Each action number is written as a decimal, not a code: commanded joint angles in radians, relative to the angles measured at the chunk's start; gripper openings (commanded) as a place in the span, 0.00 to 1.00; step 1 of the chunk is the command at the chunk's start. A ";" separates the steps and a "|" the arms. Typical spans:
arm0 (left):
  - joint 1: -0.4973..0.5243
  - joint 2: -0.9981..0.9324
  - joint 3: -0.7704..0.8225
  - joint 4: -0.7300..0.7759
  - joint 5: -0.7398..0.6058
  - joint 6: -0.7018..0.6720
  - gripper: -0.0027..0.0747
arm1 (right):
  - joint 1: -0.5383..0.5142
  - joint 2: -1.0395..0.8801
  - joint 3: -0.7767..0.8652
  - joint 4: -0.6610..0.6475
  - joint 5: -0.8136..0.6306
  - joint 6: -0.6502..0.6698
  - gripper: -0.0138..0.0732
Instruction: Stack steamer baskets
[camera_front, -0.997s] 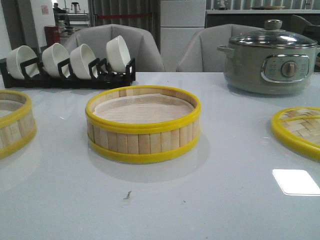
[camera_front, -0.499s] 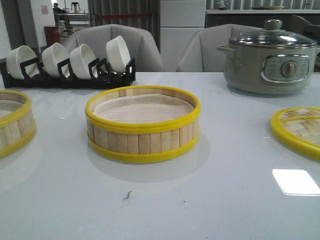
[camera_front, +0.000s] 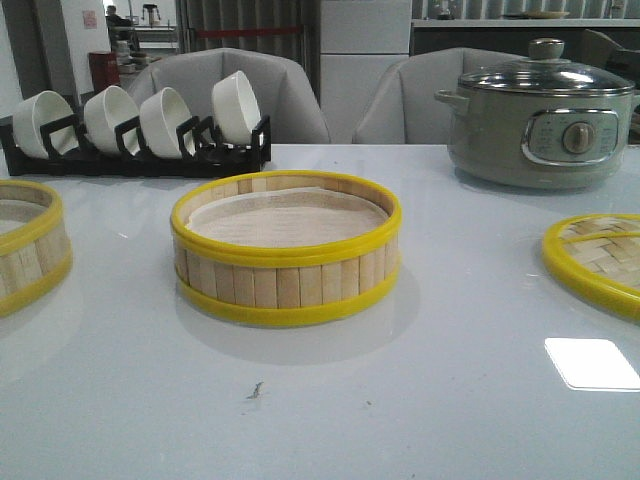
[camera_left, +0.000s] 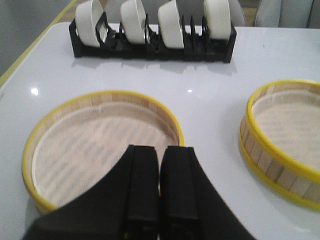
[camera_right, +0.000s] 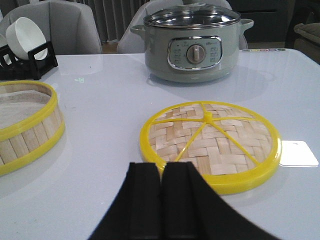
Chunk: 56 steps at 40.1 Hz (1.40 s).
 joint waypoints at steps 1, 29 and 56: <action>-0.008 0.119 -0.247 0.020 0.051 -0.004 0.14 | -0.001 -0.021 -0.016 -0.010 -0.089 -0.011 0.22; -0.008 0.329 -0.579 0.108 0.329 -0.003 0.14 | -0.001 -0.021 -0.016 -0.010 -0.089 -0.011 0.22; -0.008 0.337 -0.579 0.101 0.309 -0.003 0.14 | -0.001 -0.021 -0.016 -0.010 -0.089 -0.011 0.22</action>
